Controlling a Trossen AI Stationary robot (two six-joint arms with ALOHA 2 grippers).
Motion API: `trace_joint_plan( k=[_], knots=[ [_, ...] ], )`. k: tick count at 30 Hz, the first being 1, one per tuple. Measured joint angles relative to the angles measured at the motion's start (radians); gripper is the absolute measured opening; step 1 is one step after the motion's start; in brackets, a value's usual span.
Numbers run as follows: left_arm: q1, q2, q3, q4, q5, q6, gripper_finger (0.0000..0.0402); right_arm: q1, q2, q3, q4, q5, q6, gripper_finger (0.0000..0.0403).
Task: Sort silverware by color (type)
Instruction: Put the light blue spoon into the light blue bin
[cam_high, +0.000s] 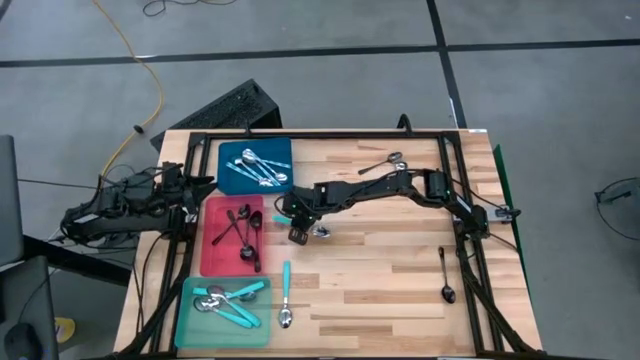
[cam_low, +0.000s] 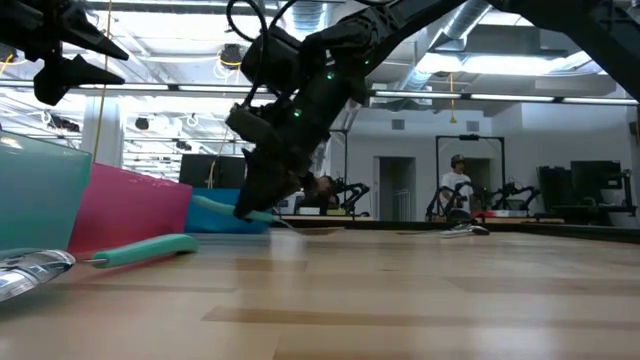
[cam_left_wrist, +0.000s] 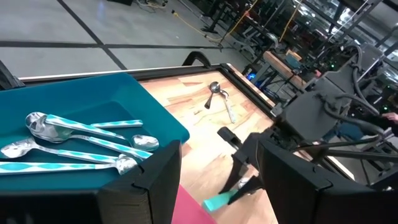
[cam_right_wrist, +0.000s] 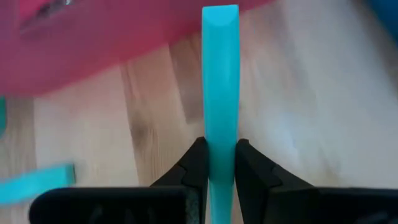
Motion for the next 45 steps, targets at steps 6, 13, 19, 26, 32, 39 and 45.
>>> trace_joint_plan(
  k=[6,13,19,26,32,39,45],
  knots=[
    [0.000,0.000,0.000,0.000,0.013,0.000,0.0195,0.002,-0.002,0.002,0.038,0.057,0.088,0.0076],
    [0.000,0.000,0.000,0.000,0.013,0.002,0.0195,0.012,-0.002,0.002,0.112,0.091,0.168,0.0076],
    [0.000,0.000,0.000,0.000,0.013,0.015,0.0195,0.010,-0.017,0.002,0.173,0.114,0.210,0.0076],
    [0.000,0.000,0.000,0.000,0.013,0.021,0.0195,0.008,-0.069,0.005,0.181,0.182,0.200,0.0076],
    [0.000,0.000,0.000,0.000,0.013,0.025,0.0195,-0.007,-0.112,0.004,0.234,0.192,0.169,0.0076],
    [0.000,0.000,0.000,0.000,0.013,0.025,0.0195,0.020,-0.118,0.004,0.399,0.190,0.161,0.0076],
    [0.000,0.000,0.000,0.000,0.014,0.025,0.0195,0.056,-0.118,0.004,0.468,0.190,0.161,0.0076]
  ],
)
